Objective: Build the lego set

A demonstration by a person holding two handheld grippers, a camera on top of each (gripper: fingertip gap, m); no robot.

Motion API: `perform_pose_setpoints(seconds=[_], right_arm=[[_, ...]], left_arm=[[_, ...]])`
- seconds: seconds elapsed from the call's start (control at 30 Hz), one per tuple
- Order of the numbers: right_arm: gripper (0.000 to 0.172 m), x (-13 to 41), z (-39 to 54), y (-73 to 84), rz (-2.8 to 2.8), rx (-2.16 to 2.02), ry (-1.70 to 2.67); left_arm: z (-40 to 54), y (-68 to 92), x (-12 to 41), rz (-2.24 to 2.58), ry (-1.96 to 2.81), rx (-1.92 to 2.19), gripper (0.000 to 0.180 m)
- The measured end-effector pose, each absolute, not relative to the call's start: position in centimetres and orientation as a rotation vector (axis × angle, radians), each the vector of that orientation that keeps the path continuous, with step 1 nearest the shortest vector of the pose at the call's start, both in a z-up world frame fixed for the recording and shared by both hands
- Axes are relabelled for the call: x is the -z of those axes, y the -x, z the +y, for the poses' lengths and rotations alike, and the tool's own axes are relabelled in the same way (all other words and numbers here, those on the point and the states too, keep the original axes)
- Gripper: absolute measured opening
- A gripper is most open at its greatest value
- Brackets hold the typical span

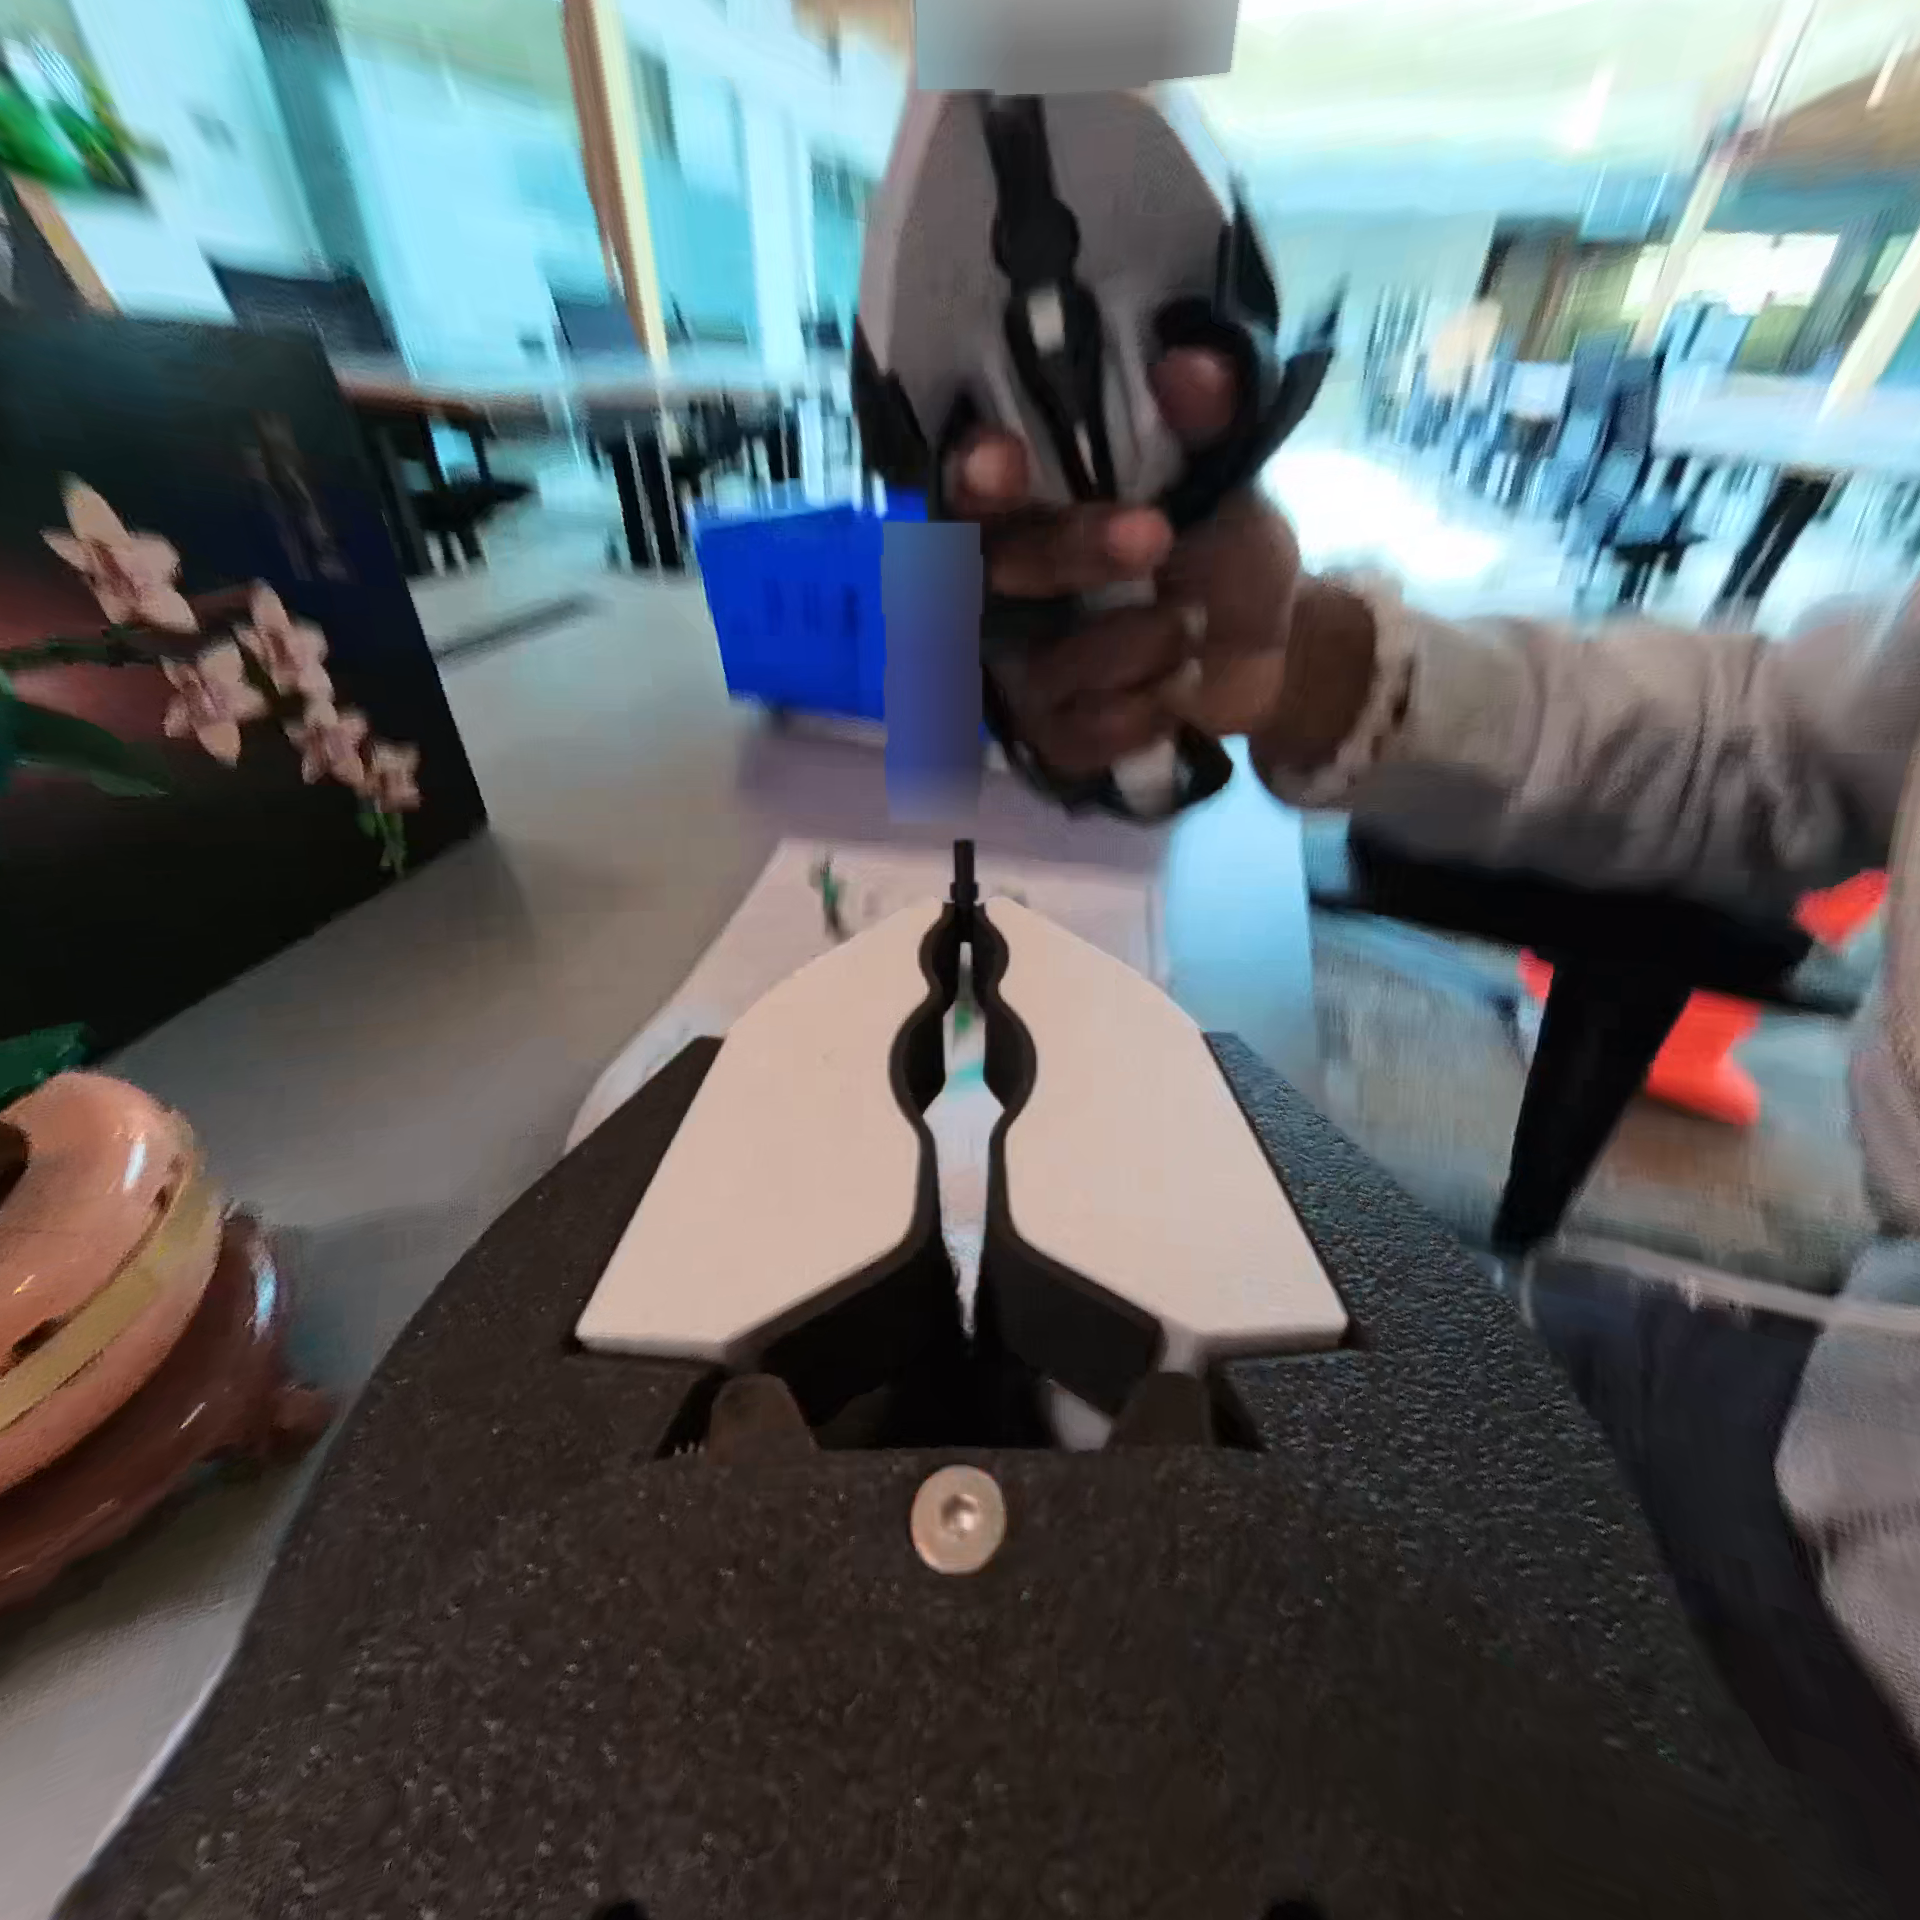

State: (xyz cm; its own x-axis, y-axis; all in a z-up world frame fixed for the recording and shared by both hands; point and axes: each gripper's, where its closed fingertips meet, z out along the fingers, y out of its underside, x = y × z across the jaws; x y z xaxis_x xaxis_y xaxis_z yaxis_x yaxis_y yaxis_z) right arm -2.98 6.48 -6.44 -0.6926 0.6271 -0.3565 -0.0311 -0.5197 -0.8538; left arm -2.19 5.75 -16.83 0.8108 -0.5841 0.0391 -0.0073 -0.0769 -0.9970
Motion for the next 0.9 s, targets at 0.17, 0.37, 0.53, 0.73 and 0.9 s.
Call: perform_pose_setpoints(seconds=[0.17, 0.37, 0.53, 0.73, 0.9], right_arm=[[0.003, 14.7, 6.4, 4.2, -1.781, -0.974, 0.672], [0.003, 20.8, 5.1, 5.2, -1.853, -0.243, 0.342], [0.003, 23.9, 5.1, 5.5, -1.943, -0.159, 0.339], [0.003, 25.6, 4.5, 5.7, -2.009, -0.22, 0.379], [0.003, 26.4, 4.4, 5.9, -2.027, -0.164, 0.346]], left_arm=[[4.4, 4.8, 20.9, 0.608, 1.94, 0.315, 0.001], [3.9, 4.8, 25.1, 0.581, 2.176, 0.333, 0.001], [3.7, 4.4, 26.9, 0.518, 2.279, 0.381, 0.001], [3.8, 4.7, 27.3, 0.449, 2.3, 0.421, 0.001], [3.9, 4.7, 27.4, 0.452, 2.3, 0.409, 0.001]])
